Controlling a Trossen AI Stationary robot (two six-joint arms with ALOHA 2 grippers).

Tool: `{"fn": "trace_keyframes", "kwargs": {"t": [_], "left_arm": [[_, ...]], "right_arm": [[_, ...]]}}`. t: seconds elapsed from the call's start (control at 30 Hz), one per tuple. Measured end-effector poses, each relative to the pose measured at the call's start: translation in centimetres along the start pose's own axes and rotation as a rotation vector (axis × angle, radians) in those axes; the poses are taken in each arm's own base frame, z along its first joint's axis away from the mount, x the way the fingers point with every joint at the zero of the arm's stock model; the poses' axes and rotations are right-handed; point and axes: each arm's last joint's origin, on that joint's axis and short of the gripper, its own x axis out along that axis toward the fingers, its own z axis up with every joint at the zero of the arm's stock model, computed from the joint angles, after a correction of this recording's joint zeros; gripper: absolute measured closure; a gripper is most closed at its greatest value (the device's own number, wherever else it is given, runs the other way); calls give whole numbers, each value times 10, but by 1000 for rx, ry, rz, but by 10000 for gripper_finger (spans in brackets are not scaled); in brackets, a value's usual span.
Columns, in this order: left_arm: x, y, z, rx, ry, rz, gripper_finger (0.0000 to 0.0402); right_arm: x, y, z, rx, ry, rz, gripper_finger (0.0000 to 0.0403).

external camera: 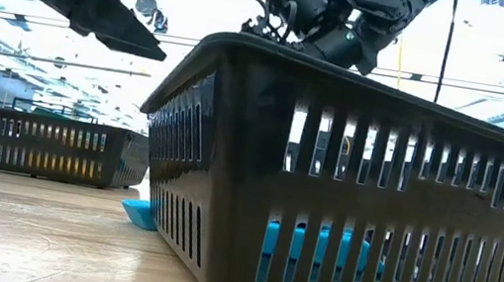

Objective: Pick & Place School Supplies
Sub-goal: Put the blue eraser into the bottom black bin

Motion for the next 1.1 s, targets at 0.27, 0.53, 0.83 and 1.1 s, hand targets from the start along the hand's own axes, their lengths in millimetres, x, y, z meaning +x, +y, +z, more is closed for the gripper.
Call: {"fn": "trace_keyframes", "kwargs": {"t": [0.27, 0.53, 0.83, 1.1], "left_arm": [[-8, 4, 2, 8, -26, 11, 76], [-9, 4, 2, 13, -25, 11, 76], [-9, 4, 2, 15, -20, 11, 76], [-9, 4, 0, 19, -9, 11, 76]], "right_arm": [[18, -13, -9, 71, 24, 5, 133], [29, -21, -12, 112, 81, 15, 133], [48, -20, -24, 121, 155, 40, 133], [60, -10, -27, 83, 183, 29, 137]]}}
